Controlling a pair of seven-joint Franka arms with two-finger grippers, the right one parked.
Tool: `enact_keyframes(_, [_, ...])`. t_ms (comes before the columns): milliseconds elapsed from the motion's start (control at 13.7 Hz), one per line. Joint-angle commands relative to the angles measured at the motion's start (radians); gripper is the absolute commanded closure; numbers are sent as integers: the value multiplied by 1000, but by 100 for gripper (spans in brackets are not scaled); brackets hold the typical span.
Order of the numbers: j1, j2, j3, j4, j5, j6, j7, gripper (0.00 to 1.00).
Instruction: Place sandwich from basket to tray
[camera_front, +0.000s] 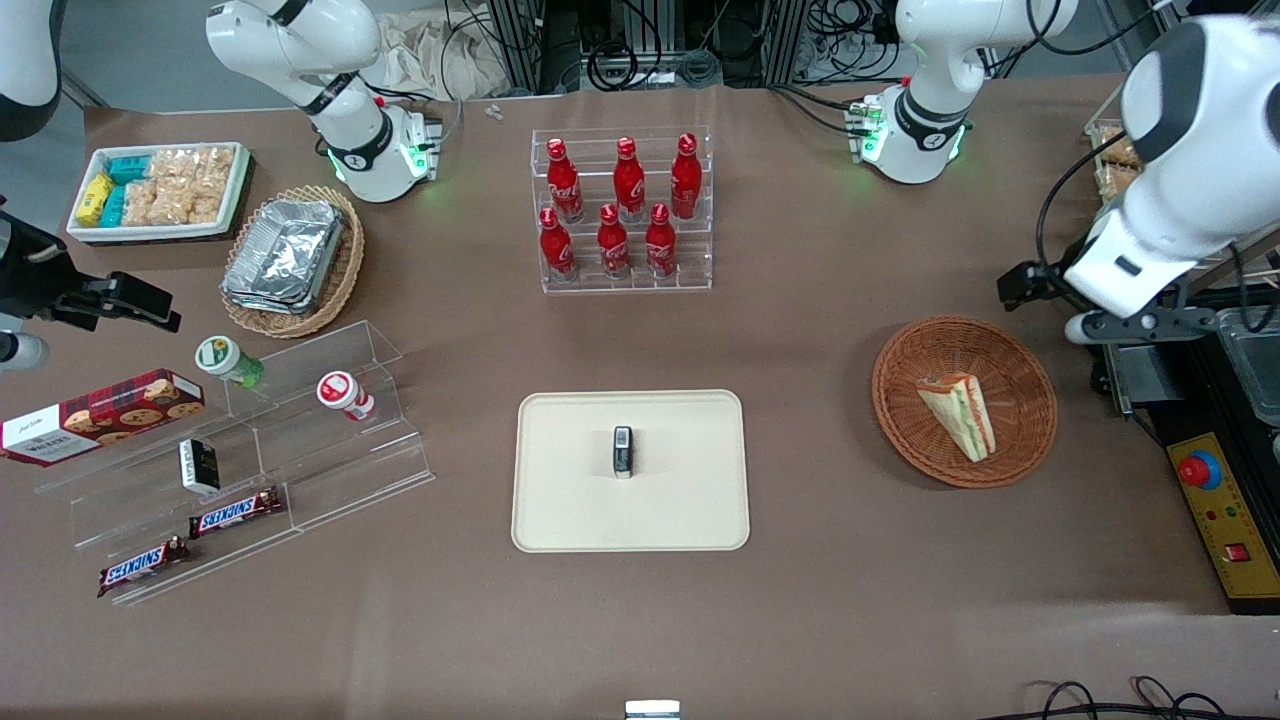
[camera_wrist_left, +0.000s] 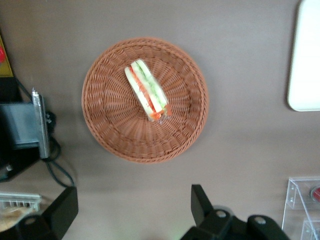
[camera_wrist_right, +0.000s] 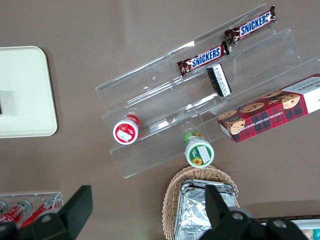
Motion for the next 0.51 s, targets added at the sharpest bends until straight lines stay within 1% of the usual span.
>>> enact_keyframes(0, [11, 52, 4, 137, -63, -65, 115, 0])
enact_keyframes(146, [11, 52, 5, 117, -68, 6, 72, 0])
enact_keyframes(439, [11, 47, 4, -40, -59, 187, -121, 0])
